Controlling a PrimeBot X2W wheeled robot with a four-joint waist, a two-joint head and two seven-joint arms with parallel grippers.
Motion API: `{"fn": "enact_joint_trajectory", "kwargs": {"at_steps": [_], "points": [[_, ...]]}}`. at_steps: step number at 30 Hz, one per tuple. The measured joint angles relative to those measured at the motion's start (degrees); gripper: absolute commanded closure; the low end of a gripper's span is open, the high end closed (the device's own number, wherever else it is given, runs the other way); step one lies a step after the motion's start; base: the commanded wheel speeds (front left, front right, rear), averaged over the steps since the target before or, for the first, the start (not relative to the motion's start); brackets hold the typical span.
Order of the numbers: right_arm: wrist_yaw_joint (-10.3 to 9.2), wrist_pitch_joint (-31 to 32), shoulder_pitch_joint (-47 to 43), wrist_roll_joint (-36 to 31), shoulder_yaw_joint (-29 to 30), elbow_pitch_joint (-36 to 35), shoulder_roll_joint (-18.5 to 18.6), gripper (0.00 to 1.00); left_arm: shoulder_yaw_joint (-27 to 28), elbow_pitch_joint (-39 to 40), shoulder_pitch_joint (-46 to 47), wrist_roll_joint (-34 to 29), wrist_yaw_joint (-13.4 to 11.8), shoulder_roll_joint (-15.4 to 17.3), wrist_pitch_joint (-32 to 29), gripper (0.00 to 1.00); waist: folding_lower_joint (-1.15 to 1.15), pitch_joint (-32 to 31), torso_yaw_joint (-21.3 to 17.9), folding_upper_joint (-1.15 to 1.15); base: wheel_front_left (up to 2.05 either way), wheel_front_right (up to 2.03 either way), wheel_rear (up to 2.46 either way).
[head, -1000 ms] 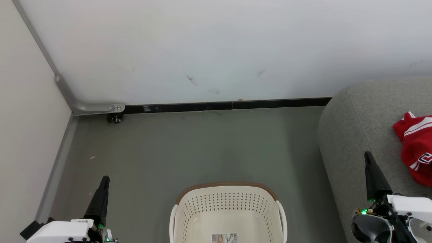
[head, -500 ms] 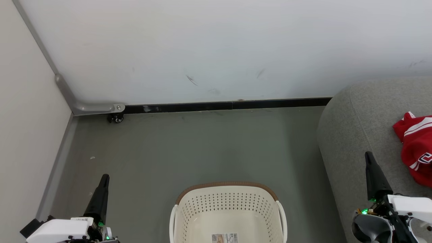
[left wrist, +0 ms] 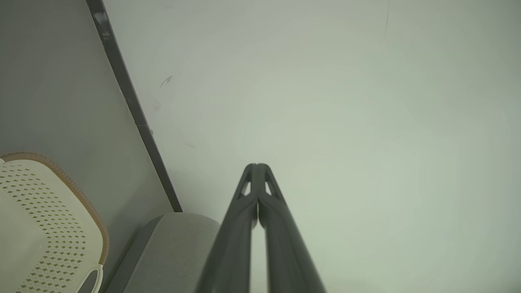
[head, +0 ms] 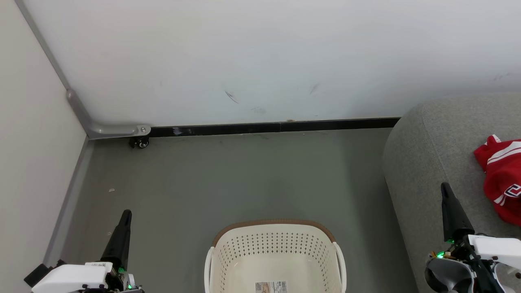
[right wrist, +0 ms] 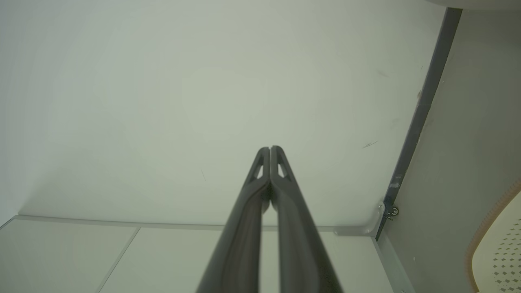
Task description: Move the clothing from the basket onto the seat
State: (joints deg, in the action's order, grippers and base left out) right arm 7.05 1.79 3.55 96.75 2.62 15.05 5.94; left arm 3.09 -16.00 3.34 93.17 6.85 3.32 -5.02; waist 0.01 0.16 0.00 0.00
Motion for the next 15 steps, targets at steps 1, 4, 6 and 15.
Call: {"fn": "enact_joint_trajectory", "kwargs": {"at_steps": [1, 4, 6, 15], "points": [[0.00, 0.00, 0.00, 0.00, 0.01, 0.00, 0.00, 1.00, 0.01, 0.00, 0.01, 0.00, 0.04, 0.00, 0.00, 1.00, 0.00, 0.00, 0.00, 0.00, 0.00, 0.00, 0.00], [0.00, 0.01, 0.00, 0.00, 0.04, 0.01, -0.01, 1.00, 0.02, -0.01, 0.01, 0.00, 0.05, -0.01, 0.00, 1.00, 0.00, 0.00, 0.00, 0.00, 0.00, 0.00, 0.00], [0.00, 0.12, 0.00, -0.01, 0.07, 0.01, -0.02, 1.00, 0.02, -0.02, 0.01, 0.00, 0.05, -0.01, -0.01, 1.00, 0.00, 0.00, 0.00, 0.00, 0.00, 0.00, 0.00], [0.00, 0.24, 0.00, -0.05, 0.14, 0.02, -0.05, 1.00, 0.05, -0.04, 0.03, 0.00, 0.05, -0.02, -0.01, 1.00, 0.00, 0.00, 0.00, 0.00, 0.00, 0.00, 0.00]]}}
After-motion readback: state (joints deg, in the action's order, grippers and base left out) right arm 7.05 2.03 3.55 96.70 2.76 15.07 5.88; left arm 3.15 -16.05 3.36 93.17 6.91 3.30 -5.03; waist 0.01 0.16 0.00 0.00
